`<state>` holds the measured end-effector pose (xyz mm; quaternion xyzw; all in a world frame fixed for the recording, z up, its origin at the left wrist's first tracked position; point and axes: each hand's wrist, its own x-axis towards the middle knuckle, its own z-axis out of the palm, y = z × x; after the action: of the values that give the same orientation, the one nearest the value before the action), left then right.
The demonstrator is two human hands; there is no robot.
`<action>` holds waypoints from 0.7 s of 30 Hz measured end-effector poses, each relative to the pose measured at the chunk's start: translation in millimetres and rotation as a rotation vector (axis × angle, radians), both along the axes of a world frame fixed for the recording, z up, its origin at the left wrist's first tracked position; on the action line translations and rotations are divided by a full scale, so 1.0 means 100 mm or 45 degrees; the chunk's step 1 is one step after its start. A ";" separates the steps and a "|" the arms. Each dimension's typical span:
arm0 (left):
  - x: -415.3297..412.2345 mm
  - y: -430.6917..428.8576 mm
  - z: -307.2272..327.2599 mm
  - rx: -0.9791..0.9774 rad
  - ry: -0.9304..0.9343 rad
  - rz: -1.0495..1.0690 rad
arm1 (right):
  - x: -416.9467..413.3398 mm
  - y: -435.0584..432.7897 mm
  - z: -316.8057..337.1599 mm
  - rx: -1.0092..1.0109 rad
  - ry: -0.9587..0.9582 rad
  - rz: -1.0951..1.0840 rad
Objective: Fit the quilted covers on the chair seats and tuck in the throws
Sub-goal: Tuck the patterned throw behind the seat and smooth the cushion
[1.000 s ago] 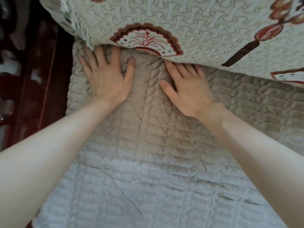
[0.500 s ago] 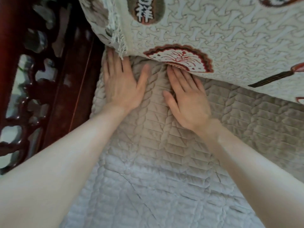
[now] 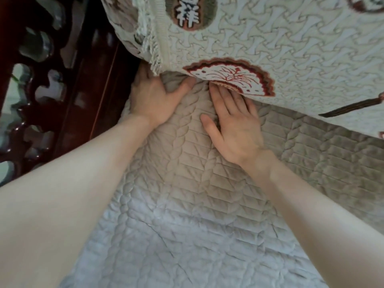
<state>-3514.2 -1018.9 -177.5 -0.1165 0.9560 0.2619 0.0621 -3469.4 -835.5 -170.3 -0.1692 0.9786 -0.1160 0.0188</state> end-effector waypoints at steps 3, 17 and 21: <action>0.16 0.03 0.09 -0.077 0.127 0.006 | 0.04 0.07 0.11 -0.105 -0.088 0.019; 0.92 0.80 0.26 -0.322 0.137 -0.504 | 0.44 1.33 0.17 0.170 -0.260 -0.243; 0.87 1.30 0.18 -0.415 0.196 -0.695 | 0.46 1.41 0.16 0.145 -0.305 -0.302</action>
<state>-3427.1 -888.8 -159.8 0.1558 0.9832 0.0871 0.0382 -3423.7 -694.2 -153.9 -0.0361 0.9874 -0.0810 0.1309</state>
